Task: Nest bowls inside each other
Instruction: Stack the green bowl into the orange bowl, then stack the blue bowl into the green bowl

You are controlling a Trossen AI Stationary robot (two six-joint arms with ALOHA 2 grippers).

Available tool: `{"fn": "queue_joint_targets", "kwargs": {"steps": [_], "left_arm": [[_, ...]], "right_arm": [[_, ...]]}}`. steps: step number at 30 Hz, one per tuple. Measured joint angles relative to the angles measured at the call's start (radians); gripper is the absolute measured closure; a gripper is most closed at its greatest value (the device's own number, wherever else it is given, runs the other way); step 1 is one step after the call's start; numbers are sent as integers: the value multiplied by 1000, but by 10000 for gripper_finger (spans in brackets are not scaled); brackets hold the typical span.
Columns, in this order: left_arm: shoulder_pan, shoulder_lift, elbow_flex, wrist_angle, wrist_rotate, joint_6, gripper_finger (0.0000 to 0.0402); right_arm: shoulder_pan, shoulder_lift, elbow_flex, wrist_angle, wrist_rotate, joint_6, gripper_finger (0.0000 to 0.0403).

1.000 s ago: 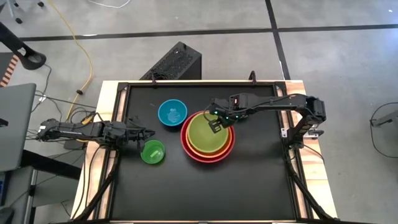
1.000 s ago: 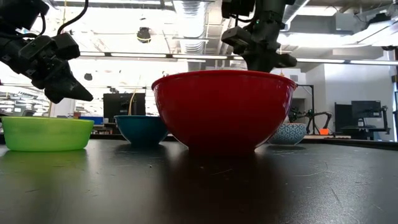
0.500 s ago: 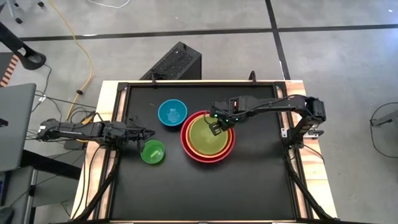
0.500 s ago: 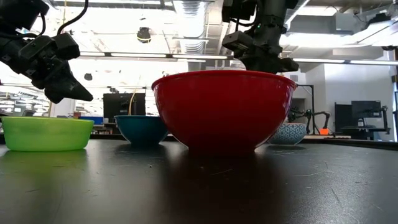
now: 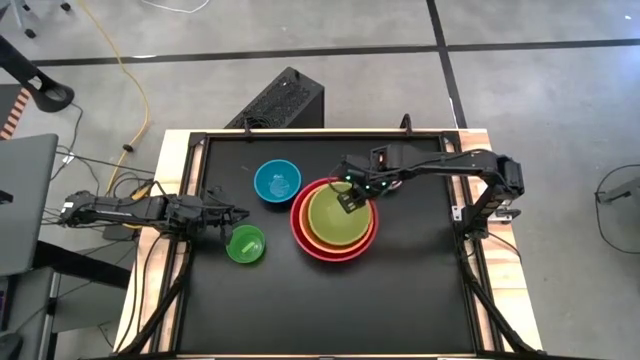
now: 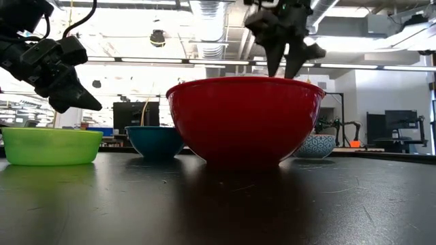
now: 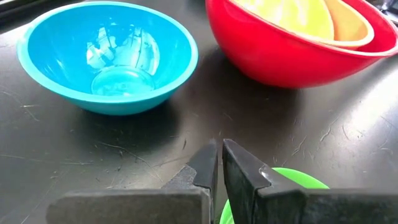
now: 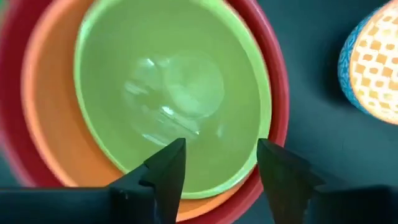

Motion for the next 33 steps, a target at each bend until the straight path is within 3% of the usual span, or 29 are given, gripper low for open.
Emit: {"fn": "queue_joint_targets", "kwargs": {"steps": [7, 13, 22, 27, 33], "left_arm": [[0, 0, 0, 0, 0, 0, 388], [0, 0, 0, 0, 0, 0, 388], [0, 0, 0, 0, 1, 0, 388], [0, 0, 0, -1, 18, 0, 388], [0, 0, 0, -26, 18, 0, 388]], "right_arm": [[55, 0, 155, 46, 9, -26, 186], [101, 18, 173, 348, 124, -15, 187], [-56, 241, 172, 635, 112, -74, 187], [-165, 358, 171, 675, 54, -102, 187], [-193, 434, 172, 750, -5, -151, 187]]}}
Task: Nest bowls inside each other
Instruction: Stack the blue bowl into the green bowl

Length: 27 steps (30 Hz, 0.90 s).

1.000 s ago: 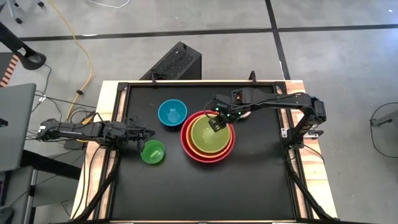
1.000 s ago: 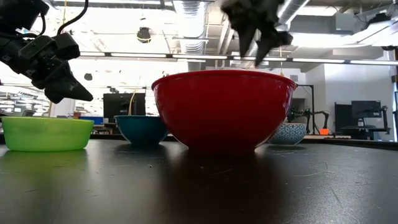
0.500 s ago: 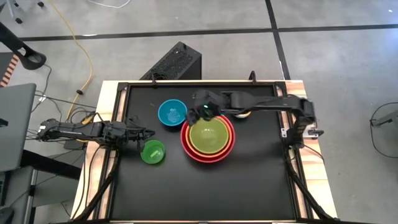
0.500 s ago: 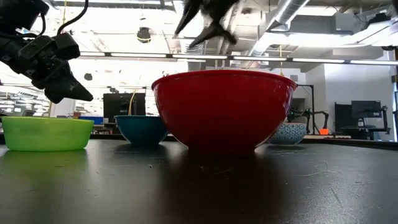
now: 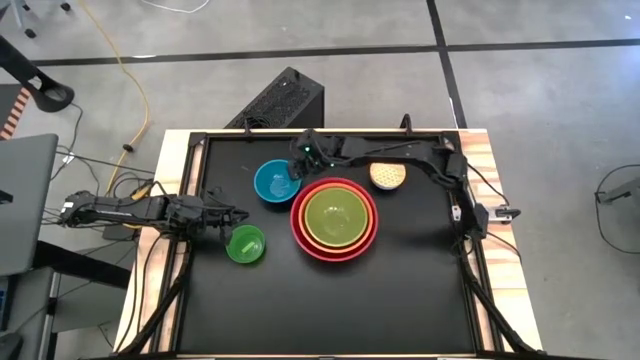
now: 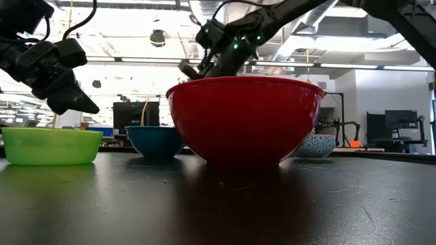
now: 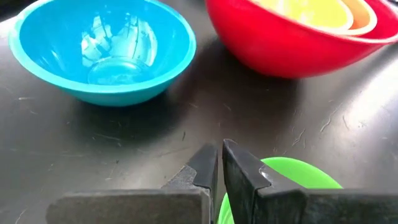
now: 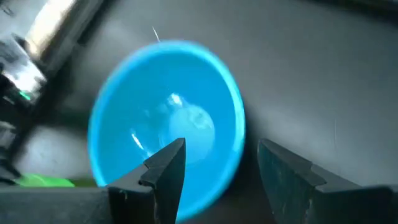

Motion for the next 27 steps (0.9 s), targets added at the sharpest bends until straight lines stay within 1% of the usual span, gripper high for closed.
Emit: {"fn": "queue_joint_targets", "kwargs": {"steps": [2, 8, 12, 14, 16, 18, 20, 23, 24, 27], "left_arm": [[0, 0, 0, -4, 0, 0, 388], [0, 0, 0, -21, 0, -6, 388], [0, 0, 0, -27, 0, -8, 388], [0, 0, 0, -27, 0, -8, 388], [0, 0, 0, -27, 0, -8, 388], [0, 0, 0, -27, 0, -8, 388], [0, 0, 0, -27, 0, -8, 388], [0, 0, 0, -27, 0, -8, 388], [0, 0, 0, -27, 0, -8, 388], [0, 0, 0, -27, 0, -8, 388]], "right_arm": [[1, 26, 0, 10, -9, -2, 187], [-6, 102, 0, 74, -90, -9, 187], [-5, 143, 1, 107, -106, -10, 189], [-4, 154, 16, 111, -106, -21, 196], [-4, 157, 28, 108, -112, -37, 214], [-5, 157, 30, 112, -121, -47, 246], [-10, 157, 30, 109, -124, -47, 291], [-21, 156, 30, 109, -131, -23, 369], [-26, 155, 30, 112, -129, -11, 382], [-44, 155, 30, 145, -127, 40, 384]]}}
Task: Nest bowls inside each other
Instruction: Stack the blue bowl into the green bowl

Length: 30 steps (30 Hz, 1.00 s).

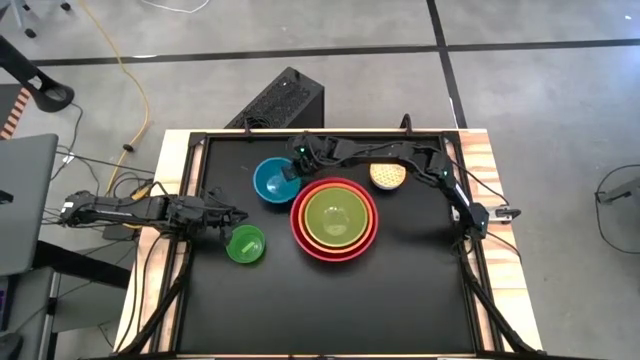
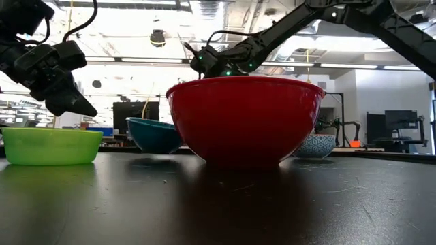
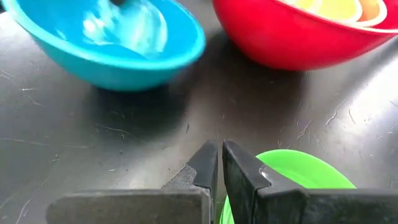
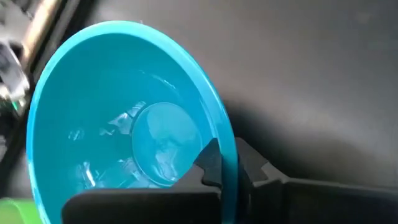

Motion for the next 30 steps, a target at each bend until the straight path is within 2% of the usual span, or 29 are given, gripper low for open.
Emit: {"fn": "queue_joint_targets", "kwargs": {"steps": [6, 10, 12, 14, 16, 17, 19, 21, 24, 30], "left_arm": [[0, 0, 0, -1, 4, -35, 388], [0, 0, 0, -7, 9, -38, 388], [0, 0, 0, -7, 8, -38, 388], [0, 0, 0, -8, 7, -33, 388], [0, 0, 0, -8, 4, -25, 388], [0, 0, 0, -9, 2, -24, 388], [0, 0, 0, -13, 0, -23, 388], [0, 0, 0, -12, -1, -23, 388], [0, 0, 0, -12, -1, -23, 388], [0, 0, 0, -12, -2, -23, 388]], "right_arm": [[-41, -23, 66, 43, -2, 22, 389], [-69, -88, 155, -17, -26, -2, 389], [-77, -138, 185, -117, -45, -57, 389], [-81, -200, 199, -203, -122, -115, 389], [-74, -268, 199, -364, -194, -178, 388], [-68, -304, 199, -451, -205, -206, 385], [-38, -358, 198, -644, -159, -250, 383], [6, -415, 166, -762, -76, -262, 383], [82, -523, 47, -782, -2, -199, 386], [203, -714, -301, -537, 74, 57, 386]]}}
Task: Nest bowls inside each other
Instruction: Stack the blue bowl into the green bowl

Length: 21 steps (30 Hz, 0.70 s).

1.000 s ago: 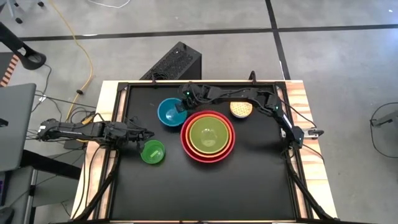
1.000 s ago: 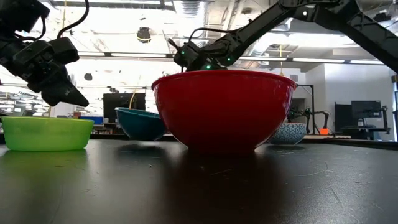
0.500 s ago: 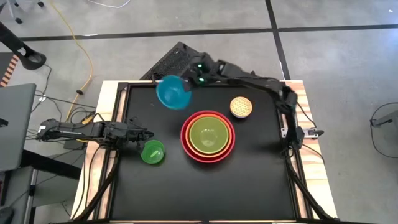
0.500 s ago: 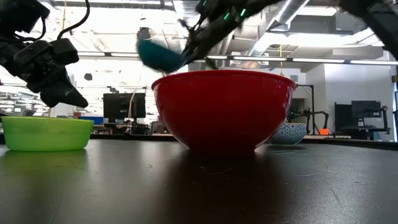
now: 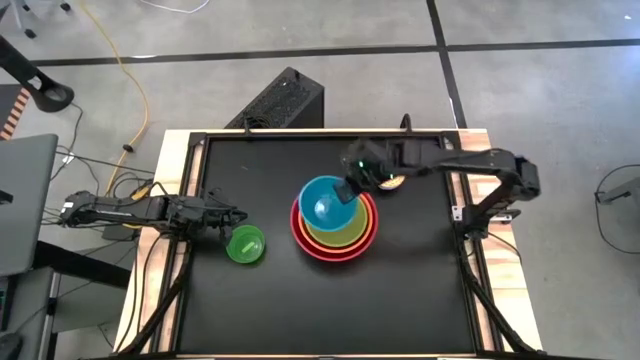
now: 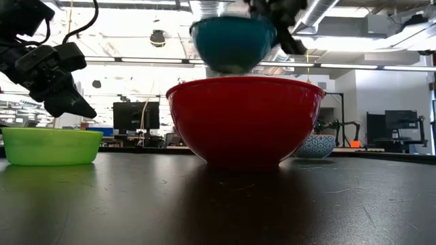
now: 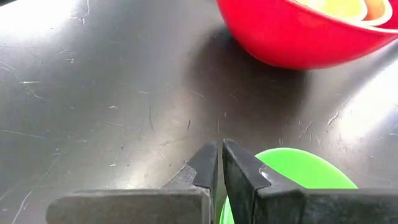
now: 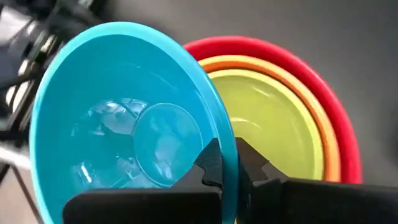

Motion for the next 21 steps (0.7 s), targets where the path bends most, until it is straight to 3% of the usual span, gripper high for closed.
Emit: {"fn": "queue_joint_targets", "kwargs": {"steps": [4, 8, 21], "left_arm": [[0, 0, 0, 0, -2, 0, 388], [0, 0, 0, 0, -3, 0, 388], [0, -1, 0, 1, -2, -1, 388]], "right_arm": [[34, -26, -170, 190, 38, 117, 386], [44, -3, -237, 192, 63, 168, 386], [38, 74, -263, 171, 113, 196, 386]]}}
